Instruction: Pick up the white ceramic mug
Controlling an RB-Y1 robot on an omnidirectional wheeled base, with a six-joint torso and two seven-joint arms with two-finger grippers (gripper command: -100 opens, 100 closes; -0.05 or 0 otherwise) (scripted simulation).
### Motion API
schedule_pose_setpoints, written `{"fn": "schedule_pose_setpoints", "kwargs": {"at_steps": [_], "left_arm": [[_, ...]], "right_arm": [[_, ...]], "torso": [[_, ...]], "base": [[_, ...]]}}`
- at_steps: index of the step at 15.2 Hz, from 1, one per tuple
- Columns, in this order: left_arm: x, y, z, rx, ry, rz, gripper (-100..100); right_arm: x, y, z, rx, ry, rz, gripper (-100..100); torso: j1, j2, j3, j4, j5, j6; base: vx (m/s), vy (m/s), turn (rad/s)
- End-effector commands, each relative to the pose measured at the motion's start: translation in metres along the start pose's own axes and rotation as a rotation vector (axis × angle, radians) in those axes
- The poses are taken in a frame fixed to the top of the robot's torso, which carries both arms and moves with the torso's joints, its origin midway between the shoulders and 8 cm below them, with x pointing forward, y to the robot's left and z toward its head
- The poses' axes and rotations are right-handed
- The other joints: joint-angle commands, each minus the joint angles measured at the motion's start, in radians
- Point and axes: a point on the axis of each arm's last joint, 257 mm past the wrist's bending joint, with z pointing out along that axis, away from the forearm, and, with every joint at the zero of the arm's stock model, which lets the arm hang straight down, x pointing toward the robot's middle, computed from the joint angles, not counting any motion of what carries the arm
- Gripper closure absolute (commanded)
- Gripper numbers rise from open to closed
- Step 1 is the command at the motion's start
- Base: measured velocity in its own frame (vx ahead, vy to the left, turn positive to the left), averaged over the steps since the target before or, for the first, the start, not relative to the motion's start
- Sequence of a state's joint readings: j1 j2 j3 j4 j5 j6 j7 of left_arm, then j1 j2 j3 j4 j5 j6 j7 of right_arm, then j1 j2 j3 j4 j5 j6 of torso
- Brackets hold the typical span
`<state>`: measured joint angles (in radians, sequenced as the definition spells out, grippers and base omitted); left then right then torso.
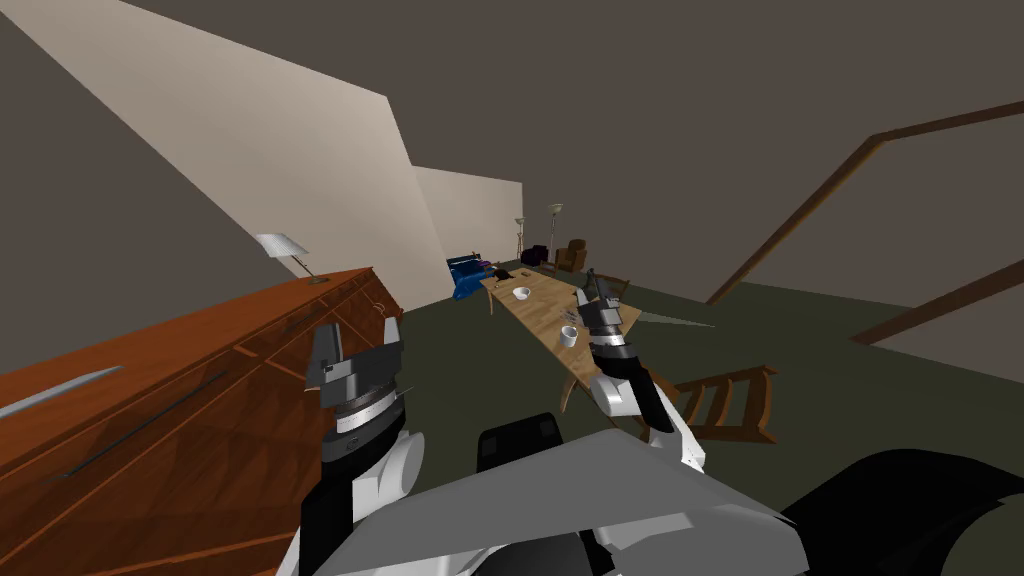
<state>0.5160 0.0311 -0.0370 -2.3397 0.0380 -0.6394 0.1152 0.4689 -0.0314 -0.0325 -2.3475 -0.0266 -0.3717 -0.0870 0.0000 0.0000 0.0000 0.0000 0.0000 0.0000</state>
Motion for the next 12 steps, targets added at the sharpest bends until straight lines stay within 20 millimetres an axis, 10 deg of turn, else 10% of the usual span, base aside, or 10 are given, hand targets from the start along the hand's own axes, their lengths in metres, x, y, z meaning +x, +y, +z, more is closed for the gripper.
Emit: {"fn": "schedule_pose_setpoints", "kwargs": {"at_steps": [1, 12], "left_arm": [[0.000, 0.000, 0.000, 0.000, 0.000, 0.000, 0], [0.000, 0.000, 0.000, 0.000, 0.000, 0.000, 0]], "right_arm": [[0.004, -0.006, -0.001, 0.012, 0.028, -0.015, -100], [0.037, -0.080, -0.036, 0.158, 0.274, -0.168, -100]], "torso": [[0.000, 0.000, 0.000, 0.000, 0.000, 0.000], [0.004, 0.000, 0.000, 0.000, 0.001, 0.000]], "base": [[-0.005, 0.010, 0.027], [-0.009, 0.051, 0.074]]}}
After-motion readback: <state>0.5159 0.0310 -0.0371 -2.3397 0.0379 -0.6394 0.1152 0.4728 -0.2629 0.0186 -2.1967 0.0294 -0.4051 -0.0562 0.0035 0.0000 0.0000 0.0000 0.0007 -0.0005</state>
